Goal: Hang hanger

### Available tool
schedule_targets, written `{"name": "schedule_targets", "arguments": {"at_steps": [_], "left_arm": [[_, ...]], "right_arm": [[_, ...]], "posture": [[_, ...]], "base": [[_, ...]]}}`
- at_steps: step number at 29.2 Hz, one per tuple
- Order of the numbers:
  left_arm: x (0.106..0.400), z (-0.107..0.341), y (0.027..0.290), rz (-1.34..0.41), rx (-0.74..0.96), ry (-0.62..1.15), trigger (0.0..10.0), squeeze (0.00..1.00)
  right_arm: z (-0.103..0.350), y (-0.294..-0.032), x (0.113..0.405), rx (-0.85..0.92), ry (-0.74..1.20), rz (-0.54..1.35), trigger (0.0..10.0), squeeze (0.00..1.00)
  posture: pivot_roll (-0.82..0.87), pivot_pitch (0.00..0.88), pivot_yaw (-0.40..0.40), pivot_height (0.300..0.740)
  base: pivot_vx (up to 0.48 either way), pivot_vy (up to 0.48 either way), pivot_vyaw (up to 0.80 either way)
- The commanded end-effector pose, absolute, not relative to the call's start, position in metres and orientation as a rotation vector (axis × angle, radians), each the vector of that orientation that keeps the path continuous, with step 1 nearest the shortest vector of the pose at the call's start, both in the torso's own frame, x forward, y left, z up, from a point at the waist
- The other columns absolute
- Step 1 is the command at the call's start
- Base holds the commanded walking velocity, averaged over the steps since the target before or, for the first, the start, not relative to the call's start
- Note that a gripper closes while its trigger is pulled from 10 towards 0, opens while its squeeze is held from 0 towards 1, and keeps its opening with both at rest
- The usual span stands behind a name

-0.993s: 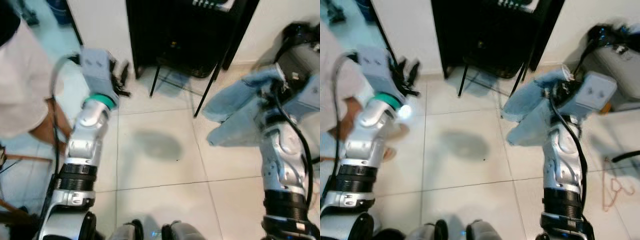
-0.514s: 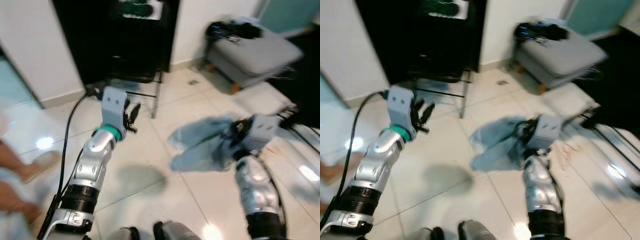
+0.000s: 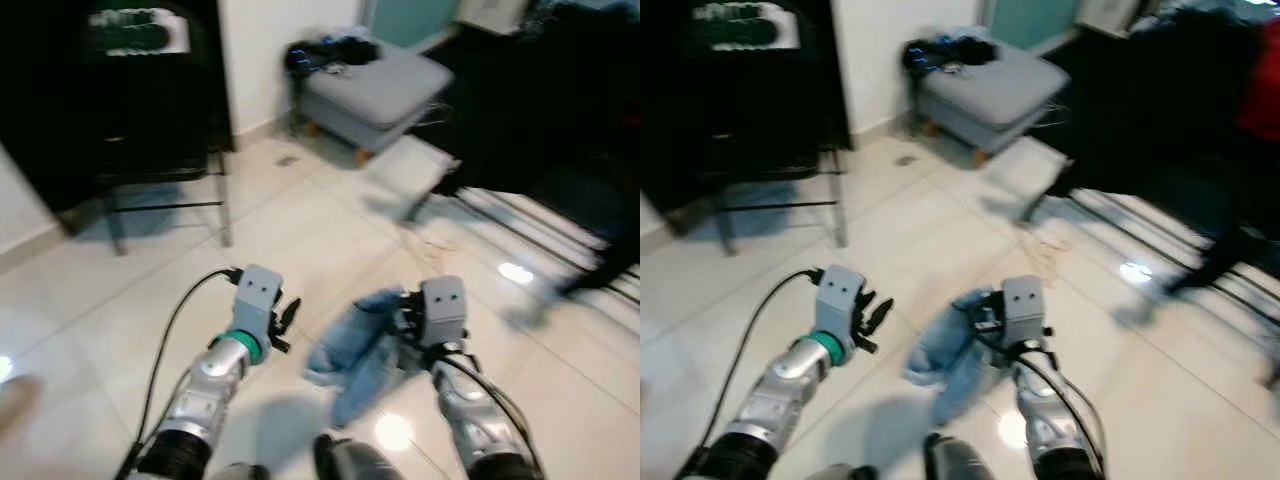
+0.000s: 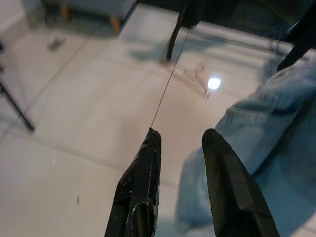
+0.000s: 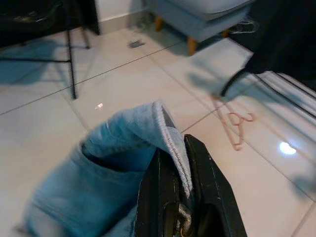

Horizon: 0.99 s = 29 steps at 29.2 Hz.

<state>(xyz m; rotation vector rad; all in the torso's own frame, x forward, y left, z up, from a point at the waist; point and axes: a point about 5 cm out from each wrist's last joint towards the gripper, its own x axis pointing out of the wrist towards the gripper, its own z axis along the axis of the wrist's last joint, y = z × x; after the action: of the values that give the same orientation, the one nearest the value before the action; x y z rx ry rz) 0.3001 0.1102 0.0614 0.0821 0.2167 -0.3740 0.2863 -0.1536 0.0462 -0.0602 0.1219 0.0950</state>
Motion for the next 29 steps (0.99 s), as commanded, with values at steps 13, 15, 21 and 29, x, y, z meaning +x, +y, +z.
{"name": "schedule_targets", "arguments": {"at_steps": [13,15,21,29], "left_arm": [[0.311,0.081,0.112,-0.376,0.120,0.111,10.0,0.00],[0.312,0.082,0.113,-0.365,0.117,0.106,10.0,0.00],[0.317,0.093,0.115,-0.341,0.102,0.048,10.0,0.00],[0.324,0.118,0.106,-0.354,0.068,-0.057,10.0,0.00]], "right_arm": [[0.063,-0.149,0.297,-0.046,0.020,0.094,10.0,0.00],[0.062,-0.148,0.296,-0.044,0.021,0.094,10.0,0.00],[0.068,-0.150,0.298,-0.032,-0.010,0.071,10.0,0.00],[0.093,-0.160,0.307,-0.008,-0.109,0.011,10.0,0.00]], "posture": [[-0.05,0.045,0.021,0.740],[-0.05,0.045,0.021,0.740],[-0.06,0.047,0.026,0.740],[-0.07,0.048,0.027,0.740]], "base": [[0.000,0.000,-0.80],[0.000,0.000,-0.80],[0.000,0.000,-0.80],[0.093,0.000,-0.80]]}}
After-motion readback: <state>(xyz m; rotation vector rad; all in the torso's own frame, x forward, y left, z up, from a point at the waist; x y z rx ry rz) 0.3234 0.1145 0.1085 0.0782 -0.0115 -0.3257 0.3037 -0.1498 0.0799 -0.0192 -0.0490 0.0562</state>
